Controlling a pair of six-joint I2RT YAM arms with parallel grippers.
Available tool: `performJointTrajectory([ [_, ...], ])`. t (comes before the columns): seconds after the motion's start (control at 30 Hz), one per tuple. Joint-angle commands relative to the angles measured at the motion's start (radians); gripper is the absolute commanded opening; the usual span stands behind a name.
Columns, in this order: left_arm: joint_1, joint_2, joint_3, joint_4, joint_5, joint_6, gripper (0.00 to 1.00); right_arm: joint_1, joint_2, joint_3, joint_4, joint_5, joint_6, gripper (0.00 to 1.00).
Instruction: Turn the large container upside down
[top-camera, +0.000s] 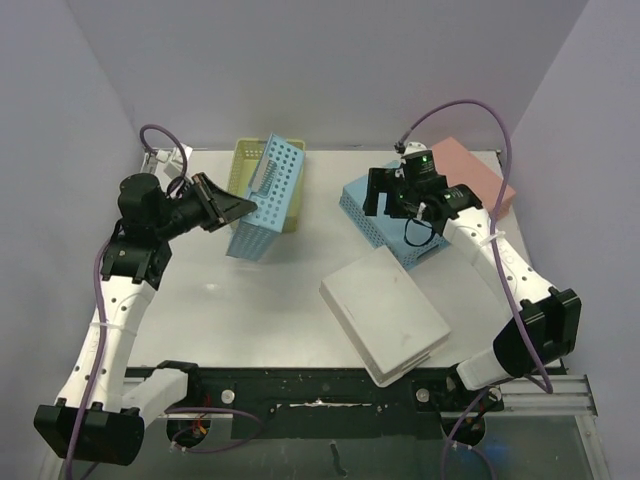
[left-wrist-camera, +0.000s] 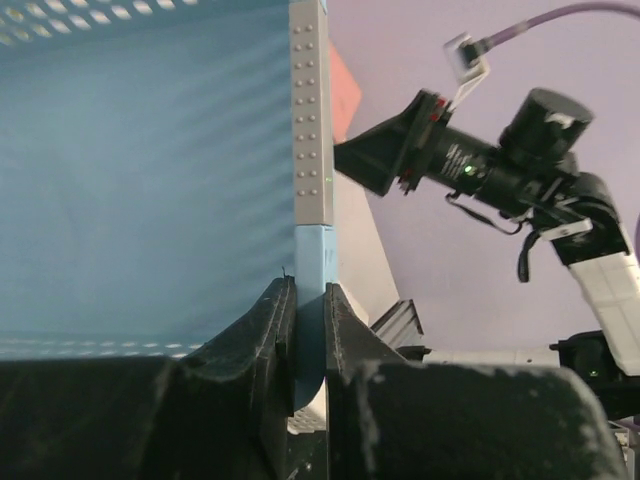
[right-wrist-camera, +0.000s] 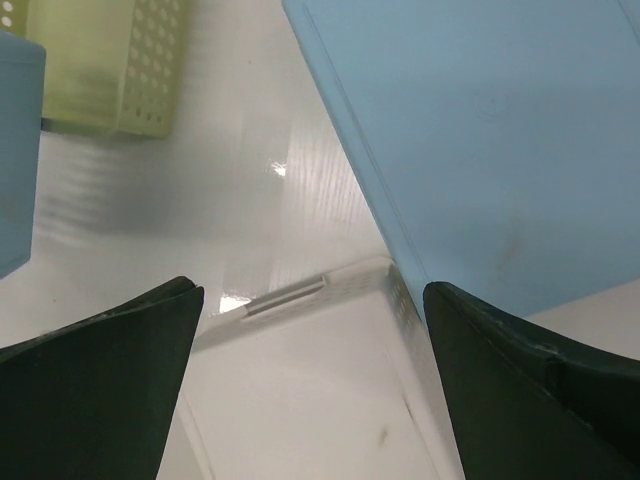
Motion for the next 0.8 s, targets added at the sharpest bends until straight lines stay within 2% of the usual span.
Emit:
performJointTrajectory([
  [0.0,0.019,-0.060,0.031,0.144,0.101,-0.097,0.00,-0.009,-0.049,-0.060,0.024,-0.002,0.021,1.00],
  [0.2,0.025,-0.075,0.082,0.122,0.041,-0.113,0.00,-0.010,-0.062,-0.064,0.016,-0.021,0.020,1.00],
  [0.4,0.045,-0.139,-0.022,0.114,0.041,-0.191,0.00,-0.019,-0.104,-0.092,0.016,-0.008,0.017,0.99],
  [0.53,0.096,-0.184,-0.093,0.095,0.087,-0.228,0.00,-0.019,-0.114,-0.104,0.012,-0.008,0.011,0.99],
  [0.77,0.176,-0.266,-0.154,-0.109,0.078,-0.154,0.00,-0.023,-0.110,-0.122,0.024,-0.014,0.005,0.99],
])
